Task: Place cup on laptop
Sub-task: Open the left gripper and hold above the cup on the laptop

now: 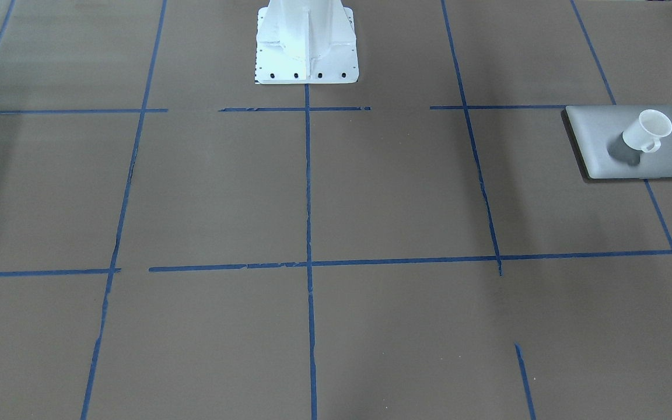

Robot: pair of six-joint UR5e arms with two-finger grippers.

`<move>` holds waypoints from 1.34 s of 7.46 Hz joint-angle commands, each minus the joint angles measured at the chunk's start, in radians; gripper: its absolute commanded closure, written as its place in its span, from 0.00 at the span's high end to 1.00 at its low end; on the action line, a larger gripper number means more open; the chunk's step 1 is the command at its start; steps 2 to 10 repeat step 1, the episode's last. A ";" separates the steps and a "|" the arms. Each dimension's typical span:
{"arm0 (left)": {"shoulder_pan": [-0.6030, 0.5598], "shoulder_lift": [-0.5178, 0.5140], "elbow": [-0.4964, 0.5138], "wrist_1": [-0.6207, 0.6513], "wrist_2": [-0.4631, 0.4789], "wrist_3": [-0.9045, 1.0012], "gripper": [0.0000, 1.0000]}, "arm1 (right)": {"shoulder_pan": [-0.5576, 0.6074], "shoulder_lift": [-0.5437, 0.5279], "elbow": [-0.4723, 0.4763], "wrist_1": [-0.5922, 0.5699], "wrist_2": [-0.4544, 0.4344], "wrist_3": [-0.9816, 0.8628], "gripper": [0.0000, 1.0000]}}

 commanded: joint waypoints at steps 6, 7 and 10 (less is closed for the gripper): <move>0.000 -0.004 -0.001 -0.002 0.000 0.002 1.00 | 0.000 0.000 0.000 0.000 -0.001 0.000 1.00; 0.000 -0.004 -0.001 -0.002 0.000 0.002 1.00 | 0.000 0.000 0.000 0.000 -0.001 0.000 1.00; 0.000 -0.004 -0.001 -0.002 0.000 0.002 1.00 | 0.000 0.000 0.000 0.000 -0.001 0.000 1.00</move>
